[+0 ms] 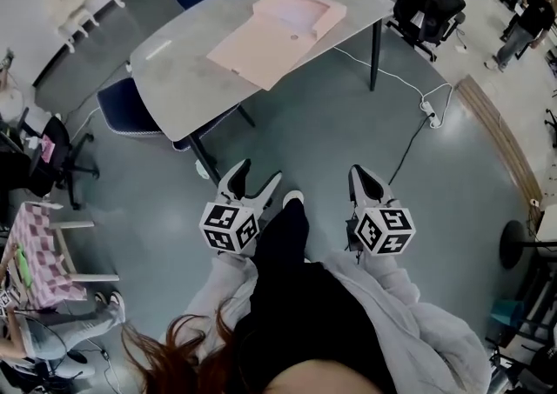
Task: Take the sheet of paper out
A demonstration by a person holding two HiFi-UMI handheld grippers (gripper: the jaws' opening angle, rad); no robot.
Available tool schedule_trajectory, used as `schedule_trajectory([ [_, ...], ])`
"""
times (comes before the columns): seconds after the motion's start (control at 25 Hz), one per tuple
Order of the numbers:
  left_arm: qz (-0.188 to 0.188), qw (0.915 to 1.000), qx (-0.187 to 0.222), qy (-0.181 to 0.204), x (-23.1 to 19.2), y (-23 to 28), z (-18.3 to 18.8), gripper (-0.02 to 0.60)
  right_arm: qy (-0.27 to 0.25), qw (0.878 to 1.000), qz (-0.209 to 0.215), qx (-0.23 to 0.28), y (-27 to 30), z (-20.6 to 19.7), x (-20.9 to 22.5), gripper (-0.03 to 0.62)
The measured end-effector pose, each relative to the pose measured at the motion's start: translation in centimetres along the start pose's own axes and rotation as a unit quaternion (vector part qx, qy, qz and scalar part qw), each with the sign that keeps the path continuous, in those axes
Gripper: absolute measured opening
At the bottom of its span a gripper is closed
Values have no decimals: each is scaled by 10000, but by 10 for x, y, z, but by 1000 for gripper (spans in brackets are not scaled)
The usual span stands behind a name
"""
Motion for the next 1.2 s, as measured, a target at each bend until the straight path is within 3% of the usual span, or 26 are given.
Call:
schedule_trajectory([
  [0.36,-266,9996,-32,45,-85,118,71,330,-168,9996,-113,196,130,75,30,9],
  [0.6,-458,9989,0,120,-131,175,103,330,-156,9991,-292,250,190,100,43,9],
  [0.96,-688,9974,-202,-22,-149,204,102,330,-102,9994,-326,59,221,99,47,10],
  [1.2,-594,9974,-324,-231,-166,228,99,330,-122,9995,-301,-22,250,110,62,10],
])
Point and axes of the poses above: the fingertips, and each gripper's own axes: y forward along the fingers, x to its right, z out of its top, the point moved 10 cm from there along -y, backward along the fingers, and after that the axes turned 3 degrees about y, right-handed, at the moved point
